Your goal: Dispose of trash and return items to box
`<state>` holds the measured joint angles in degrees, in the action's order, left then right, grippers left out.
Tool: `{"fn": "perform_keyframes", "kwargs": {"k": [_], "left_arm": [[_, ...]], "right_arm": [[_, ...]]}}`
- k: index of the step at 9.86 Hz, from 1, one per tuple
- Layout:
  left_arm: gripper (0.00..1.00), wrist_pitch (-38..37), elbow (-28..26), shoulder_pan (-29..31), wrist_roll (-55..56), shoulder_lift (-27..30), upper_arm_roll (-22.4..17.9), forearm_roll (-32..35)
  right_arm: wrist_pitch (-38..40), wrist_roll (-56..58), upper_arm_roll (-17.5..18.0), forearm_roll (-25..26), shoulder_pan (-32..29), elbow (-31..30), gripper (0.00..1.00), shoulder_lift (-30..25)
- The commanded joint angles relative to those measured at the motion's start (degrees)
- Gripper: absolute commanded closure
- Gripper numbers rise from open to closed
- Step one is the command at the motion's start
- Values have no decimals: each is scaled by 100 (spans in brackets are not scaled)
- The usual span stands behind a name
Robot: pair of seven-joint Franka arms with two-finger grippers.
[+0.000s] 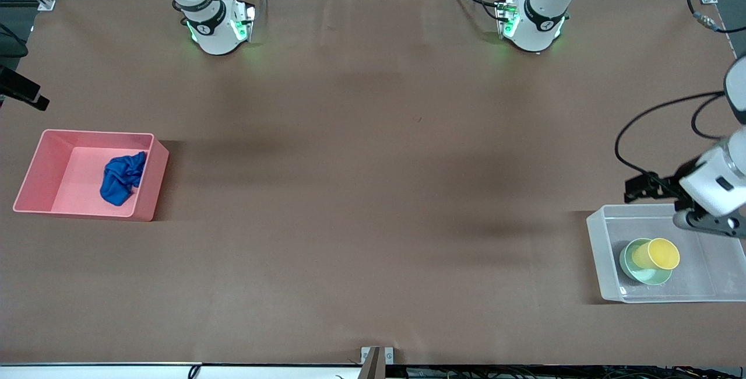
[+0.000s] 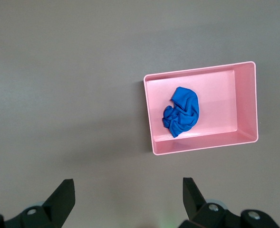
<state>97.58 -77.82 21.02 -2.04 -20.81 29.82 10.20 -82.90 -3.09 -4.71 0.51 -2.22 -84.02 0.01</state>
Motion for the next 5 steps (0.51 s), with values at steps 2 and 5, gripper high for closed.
{"fn": "perform_keyframes", "kwargs": {"k": [2, 5], "left_arm": [[0, -431, -340, 78, 485, 541, 322, -369], [0, -696, -322, 96, 433, 1034, 481, -387]], "right_arm": [[-34, 54, 32, 64, -33, -158, 0, -142], [-34, 54, 32, 64, -33, -158, 0, -142]]}}
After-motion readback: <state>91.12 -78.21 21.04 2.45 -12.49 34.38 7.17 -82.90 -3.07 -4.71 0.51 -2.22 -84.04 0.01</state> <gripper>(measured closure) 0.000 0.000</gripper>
